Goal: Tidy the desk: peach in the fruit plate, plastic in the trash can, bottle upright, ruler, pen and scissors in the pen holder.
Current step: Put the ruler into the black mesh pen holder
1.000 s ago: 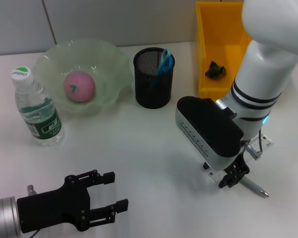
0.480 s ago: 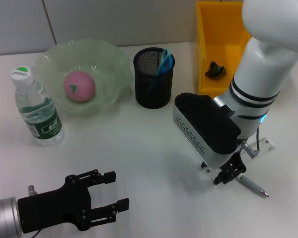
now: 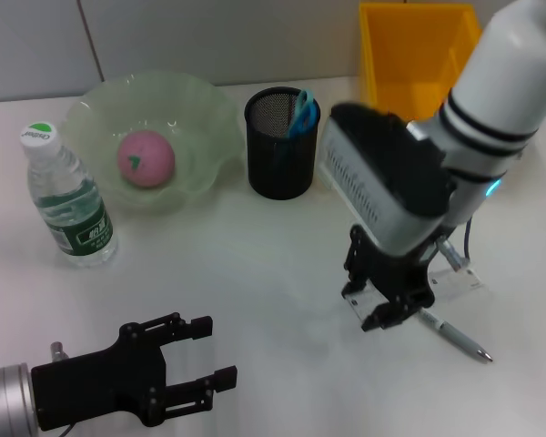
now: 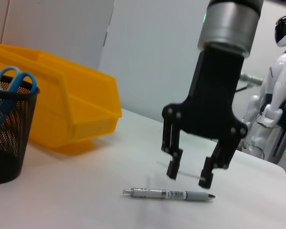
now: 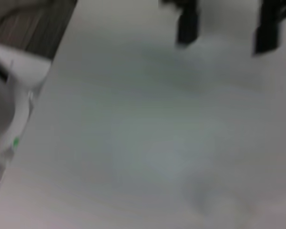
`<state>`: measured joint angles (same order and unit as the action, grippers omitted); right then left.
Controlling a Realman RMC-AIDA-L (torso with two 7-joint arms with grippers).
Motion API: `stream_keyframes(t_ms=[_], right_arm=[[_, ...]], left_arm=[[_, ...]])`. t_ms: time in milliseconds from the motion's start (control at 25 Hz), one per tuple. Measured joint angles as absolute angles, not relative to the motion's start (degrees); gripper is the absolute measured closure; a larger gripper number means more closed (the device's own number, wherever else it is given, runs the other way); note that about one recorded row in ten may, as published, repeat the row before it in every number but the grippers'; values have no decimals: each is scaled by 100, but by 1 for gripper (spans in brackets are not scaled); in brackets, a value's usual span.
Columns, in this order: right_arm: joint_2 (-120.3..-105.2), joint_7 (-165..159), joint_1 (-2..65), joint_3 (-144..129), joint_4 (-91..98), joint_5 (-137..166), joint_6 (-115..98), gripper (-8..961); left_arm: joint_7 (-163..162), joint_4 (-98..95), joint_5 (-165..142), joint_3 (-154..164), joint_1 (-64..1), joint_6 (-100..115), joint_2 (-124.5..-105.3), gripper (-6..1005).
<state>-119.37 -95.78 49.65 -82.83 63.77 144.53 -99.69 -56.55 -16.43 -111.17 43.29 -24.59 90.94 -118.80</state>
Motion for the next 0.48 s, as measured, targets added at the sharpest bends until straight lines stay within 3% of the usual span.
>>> stream_keyframes(t_ms=[480], right_arm=[[-11909,-9755,4472,-6414,7146,13395,-10342,577]], left_arm=[[-5644,-1643,-11115,4337,-2488,9297,-11869,246]])
